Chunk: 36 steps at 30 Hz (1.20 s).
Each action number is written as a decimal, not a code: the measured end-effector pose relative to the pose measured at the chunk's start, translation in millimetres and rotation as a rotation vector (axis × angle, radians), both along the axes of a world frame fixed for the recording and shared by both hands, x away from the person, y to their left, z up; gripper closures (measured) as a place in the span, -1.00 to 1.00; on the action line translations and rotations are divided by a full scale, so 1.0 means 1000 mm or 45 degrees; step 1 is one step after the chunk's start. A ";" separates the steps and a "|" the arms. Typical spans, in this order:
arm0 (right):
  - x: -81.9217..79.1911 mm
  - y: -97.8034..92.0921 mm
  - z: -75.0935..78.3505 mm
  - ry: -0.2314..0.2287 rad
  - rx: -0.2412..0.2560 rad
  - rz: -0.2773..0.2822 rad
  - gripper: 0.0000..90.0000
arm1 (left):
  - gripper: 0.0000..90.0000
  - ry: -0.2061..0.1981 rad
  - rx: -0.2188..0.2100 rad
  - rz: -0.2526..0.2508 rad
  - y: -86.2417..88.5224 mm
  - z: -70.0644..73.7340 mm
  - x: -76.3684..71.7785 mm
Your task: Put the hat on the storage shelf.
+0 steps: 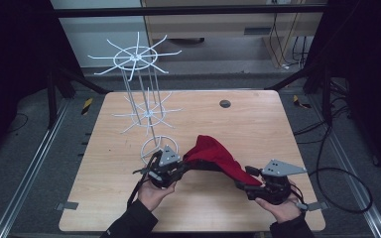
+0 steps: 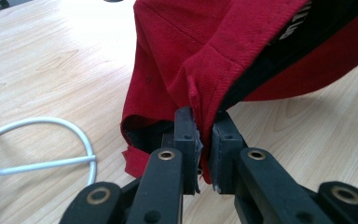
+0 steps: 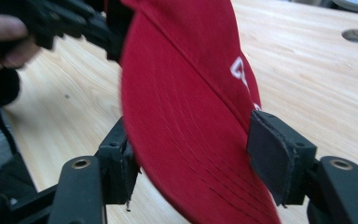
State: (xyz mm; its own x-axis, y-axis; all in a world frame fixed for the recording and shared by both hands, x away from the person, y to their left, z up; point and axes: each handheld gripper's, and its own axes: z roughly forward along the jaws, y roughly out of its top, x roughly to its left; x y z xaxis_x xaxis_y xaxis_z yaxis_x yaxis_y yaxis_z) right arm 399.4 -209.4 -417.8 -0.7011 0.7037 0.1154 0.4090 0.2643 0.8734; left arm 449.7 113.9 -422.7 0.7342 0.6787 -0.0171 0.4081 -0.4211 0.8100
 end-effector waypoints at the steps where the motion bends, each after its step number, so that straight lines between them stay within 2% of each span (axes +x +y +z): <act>1: 0.000 0.000 0.002 -0.002 0.017 0.007 -0.16 | 0.85 0.001 0.000 0.002 0.000 -0.001 0.000; 8: -0.003 0.005 0.006 0.001 0.032 0.035 -0.17 | 0.84 0.013 0.011 0.005 0.006 -0.005 -0.002; 12: -0.005 0.007 0.013 -0.005 0.107 0.061 -0.18 | 0.85 0.019 0.014 -0.003 0.008 -0.008 -0.005; 13: -0.005 0.007 0.014 -0.008 0.116 0.062 -0.14 | 0.85 0.015 0.020 -0.006 0.008 -0.008 -0.006; 15: -0.006 0.009 0.016 -0.014 0.123 0.061 0.09 | 0.84 0.019 0.019 -0.004 0.008 -0.010 -0.008; 18: -0.005 0.013 0.010 0.032 0.087 0.080 0.46 | 0.85 0.031 0.023 -0.004 0.010 -0.013 -0.010; 21: -0.004 0.019 -0.004 0.103 -0.013 0.083 0.70 | 0.84 0.045 0.038 0.000 0.012 -0.019 -0.011; 24: -0.001 0.027 -0.026 0.187 -0.124 0.087 0.77 | 0.85 0.061 0.066 0.000 0.015 -0.027 -0.013; 28: 0.002 0.039 -0.049 0.244 -0.247 0.097 0.78 | 0.84 0.062 0.136 -0.007 0.015 -0.040 -0.014; 31: 0.003 0.040 -0.049 0.229 -0.239 0.091 0.78 | 0.80 0.048 0.168 -0.011 0.018 -0.047 -0.015; 33: 0.003 0.040 -0.049 0.216 -0.225 0.082 0.75 | 0.58 0.053 0.189 -0.002 0.021 -0.047 -0.016; 36: 0.003 0.038 -0.045 0.179 -0.204 0.060 0.67 | 0.38 0.048 0.192 0.014 0.030 -0.046 -0.020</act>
